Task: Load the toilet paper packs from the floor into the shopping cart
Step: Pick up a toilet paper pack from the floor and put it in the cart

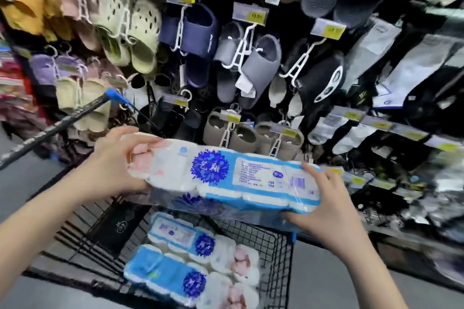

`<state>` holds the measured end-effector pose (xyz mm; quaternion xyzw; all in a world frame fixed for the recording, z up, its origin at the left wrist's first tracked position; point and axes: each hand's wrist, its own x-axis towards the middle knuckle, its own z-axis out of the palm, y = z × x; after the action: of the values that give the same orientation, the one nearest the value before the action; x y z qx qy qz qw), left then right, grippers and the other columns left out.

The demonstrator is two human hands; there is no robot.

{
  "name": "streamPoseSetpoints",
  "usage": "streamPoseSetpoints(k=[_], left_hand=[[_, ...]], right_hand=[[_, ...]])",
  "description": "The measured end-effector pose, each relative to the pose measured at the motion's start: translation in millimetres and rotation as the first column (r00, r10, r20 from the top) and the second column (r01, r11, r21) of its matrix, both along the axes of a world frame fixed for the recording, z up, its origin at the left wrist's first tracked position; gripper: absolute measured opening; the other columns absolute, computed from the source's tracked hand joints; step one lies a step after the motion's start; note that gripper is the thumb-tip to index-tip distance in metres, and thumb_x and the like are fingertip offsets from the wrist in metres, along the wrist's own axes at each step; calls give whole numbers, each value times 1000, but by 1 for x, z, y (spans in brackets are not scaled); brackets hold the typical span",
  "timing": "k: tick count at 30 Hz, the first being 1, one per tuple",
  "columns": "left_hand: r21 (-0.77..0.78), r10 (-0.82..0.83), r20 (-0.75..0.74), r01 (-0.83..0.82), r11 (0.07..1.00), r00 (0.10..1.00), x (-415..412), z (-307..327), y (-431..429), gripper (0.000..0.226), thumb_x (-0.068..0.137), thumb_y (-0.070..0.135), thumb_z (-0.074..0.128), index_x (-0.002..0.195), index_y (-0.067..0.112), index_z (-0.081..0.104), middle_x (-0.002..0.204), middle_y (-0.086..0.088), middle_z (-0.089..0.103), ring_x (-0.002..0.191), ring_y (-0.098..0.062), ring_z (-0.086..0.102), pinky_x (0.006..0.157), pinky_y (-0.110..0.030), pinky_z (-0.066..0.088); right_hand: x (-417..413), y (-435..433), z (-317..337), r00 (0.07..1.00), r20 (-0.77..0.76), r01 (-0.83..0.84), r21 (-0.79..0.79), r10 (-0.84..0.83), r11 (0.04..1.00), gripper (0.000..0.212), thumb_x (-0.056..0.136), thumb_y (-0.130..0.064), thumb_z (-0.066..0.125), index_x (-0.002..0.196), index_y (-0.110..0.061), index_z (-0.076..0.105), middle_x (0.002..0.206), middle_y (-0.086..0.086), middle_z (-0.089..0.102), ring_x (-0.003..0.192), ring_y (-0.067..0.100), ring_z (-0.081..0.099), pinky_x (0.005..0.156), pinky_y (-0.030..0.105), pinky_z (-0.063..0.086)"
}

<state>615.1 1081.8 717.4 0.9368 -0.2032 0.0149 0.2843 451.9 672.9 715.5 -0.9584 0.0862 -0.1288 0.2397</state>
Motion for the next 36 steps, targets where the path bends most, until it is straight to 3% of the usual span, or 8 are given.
streamPoseSetpoints(k=[3, 8, 15, 18, 22, 28, 31, 36], left_hand=[[51, -16, -24, 17, 999, 1000, 19, -16, -6, 98, 35, 61, 82, 127, 66, 49, 139, 5, 43, 139, -18, 37, 115, -41, 32], [37, -83, -61, 85, 996, 995, 27, -21, -29, 93, 42, 56, 82, 128, 62, 48, 143, 6, 34, 138, -24, 35, 116, -47, 33], [89, -74, -89, 82, 993, 993, 30, -26, -50, 92, 52, 38, 90, 130, 59, 46, 147, 4, 27, 141, -23, 27, 110, -34, 24], [104, -36, -121, 48, 993, 992, 32, -42, -55, 94, 53, 34, 88, 133, 59, 44, 146, 4, 26, 139, -29, 28, 116, -46, 30], [118, -5, -189, 28, 993, 982, 42, -64, -61, 99, 51, 33, 88, 138, 53, 45, 149, 7, 22, 141, -32, 24, 117, -53, 30], [119, 2, -252, 29, 992, 968, 62, -108, -71, 102, 53, 25, 94, 136, 53, 42, 151, 2, 20, 141, -27, 18, 117, -47, 22], [115, -23, -298, 60, 992, 954, 77, -137, -73, 102, 55, 23, 93, 135, 56, 38, 150, 6, 17, 140, -22, 13, 118, -46, 21], [125, -48, -319, 92, 988, 946, 98, -190, -72, 99, 58, 34, 90, 139, 57, 38, 156, 5, 13, 144, -28, 14, 120, -50, 22]], right_hand=[[-10, 6, -9, 997, -27, 71, 28, -70, 997, 112, 53, -46, 91, 152, -30, 41, 143, 1, 41, 138, 13, 34, 107, 24, 35], [-24, 3, -20, 990, -21, 140, 32, -139, 990, 110, 52, -37, 94, 150, -21, 46, 139, 2, 45, 128, 7, 35, 99, 15, 29], [-16, -10, -51, 982, -51, 188, 125, -183, 974, 110, 52, -48, 87, 151, -30, 42, 143, 1, 39, 134, 16, 36, 107, 35, 39], [-7, -11, -65, 978, -61, 208, 144, -201, 967, 112, 47, -62, 73, 151, -30, 42, 143, 0, 40, 131, 20, 44, 105, 38, 46], [7, -13, -91, 968, -128, 233, 136, -216, 963, 113, 47, -64, 68, 152, -31, 40, 141, 3, 42, 129, 26, 47, 106, 46, 47], [30, -8, -140, 956, -169, 253, 57, -241, 966, 115, 53, -43, 93, 152, -28, 37, 139, 10, 46, 123, 31, 51, 95, 44, 50], [39, -3, -172, 937, -215, 287, 29, -274, 958, 120, 51, -47, 94, 154, -25, 37, 139, 15, 46, 124, 36, 51, 97, 50, 51], [51, 9, -212, 885, -334, 343, -2, -324, 939, 121, 55, -49, 93, 157, -27, 31, 146, 18, 42, 130, 39, 46, 100, 54, 44]])
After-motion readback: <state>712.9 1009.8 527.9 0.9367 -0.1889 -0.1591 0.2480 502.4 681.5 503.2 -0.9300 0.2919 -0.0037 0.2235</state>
